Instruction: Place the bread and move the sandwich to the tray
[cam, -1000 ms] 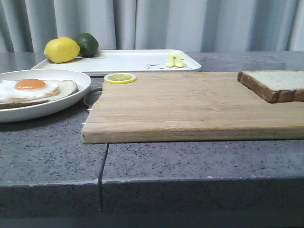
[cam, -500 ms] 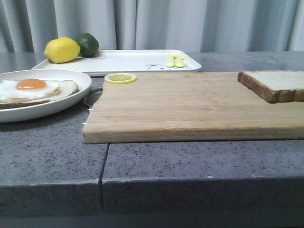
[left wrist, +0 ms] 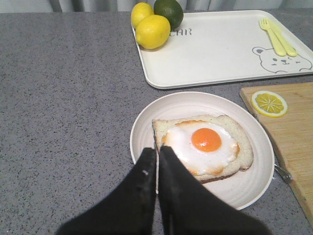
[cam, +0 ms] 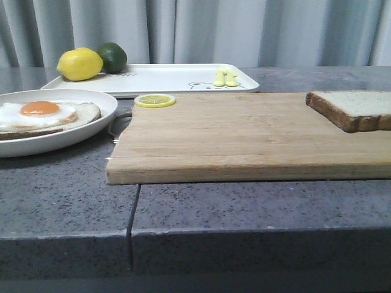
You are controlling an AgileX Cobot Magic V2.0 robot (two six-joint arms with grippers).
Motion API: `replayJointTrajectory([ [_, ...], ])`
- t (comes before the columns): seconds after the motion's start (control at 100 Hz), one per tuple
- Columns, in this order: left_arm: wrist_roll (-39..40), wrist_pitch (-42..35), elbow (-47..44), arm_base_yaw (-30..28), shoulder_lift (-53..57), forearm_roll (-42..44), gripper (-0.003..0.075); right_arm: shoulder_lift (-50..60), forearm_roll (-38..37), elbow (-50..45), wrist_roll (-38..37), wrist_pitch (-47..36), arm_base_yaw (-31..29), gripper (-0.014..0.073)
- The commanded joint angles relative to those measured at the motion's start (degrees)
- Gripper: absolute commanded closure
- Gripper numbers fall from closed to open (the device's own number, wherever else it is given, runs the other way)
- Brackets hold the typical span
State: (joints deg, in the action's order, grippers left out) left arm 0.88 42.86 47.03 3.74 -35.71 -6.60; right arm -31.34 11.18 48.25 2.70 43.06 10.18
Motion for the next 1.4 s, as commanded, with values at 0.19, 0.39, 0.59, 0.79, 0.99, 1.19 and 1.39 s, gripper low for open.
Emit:
replayJointTrajectory([
  [0.19, 0.6, -3.2, 2.0, -0.1, -1.2, -2.3, 0.0739, -1.5, -0.4, 2.0, 0.6, -3.7, -0.4, 0.0711],
  [0.39, 0.6, -3.3, 2.0, -0.1, -1.2, -3.6, 0.0738, -1.5, -0.4, 2.0, 0.6, -2.7, -0.4, 0.0707],
  [0.59, 0.6, -3.0, 2.0, -0.1, -1.2, -3.6, 0.0601, -1.5, -0.4, 2.0, 0.6, -1.0, -0.4, 0.0492],
  [0.79, 0.6, -3.0, 2.0, -0.1, -1.2, -3.6, 0.0192, -1.5, -0.4, 2.0, 0.6, -0.7, -0.4, 0.0138],
  [0.99, 0.6, -3.0, 2.0, -0.1, -1.2, -3.7, 0.0123, -1.5, -0.4, 2.0, 0.6, -0.9, -0.4, 0.0113],
  [1.19, 0.6, -3.0, 2.0, -0.1, -1.2, -3.7, 0.0123, -1.5, -0.4, 2.0, 0.6, -1.6, -0.4, 0.0113],
  [1.39, 0.6, -3.0, 2.0, -0.1, -1.2, -3.7, 0.0123, -1.5, -0.4, 2.0, 0.6, -3.0, -0.4, 0.0113],
])
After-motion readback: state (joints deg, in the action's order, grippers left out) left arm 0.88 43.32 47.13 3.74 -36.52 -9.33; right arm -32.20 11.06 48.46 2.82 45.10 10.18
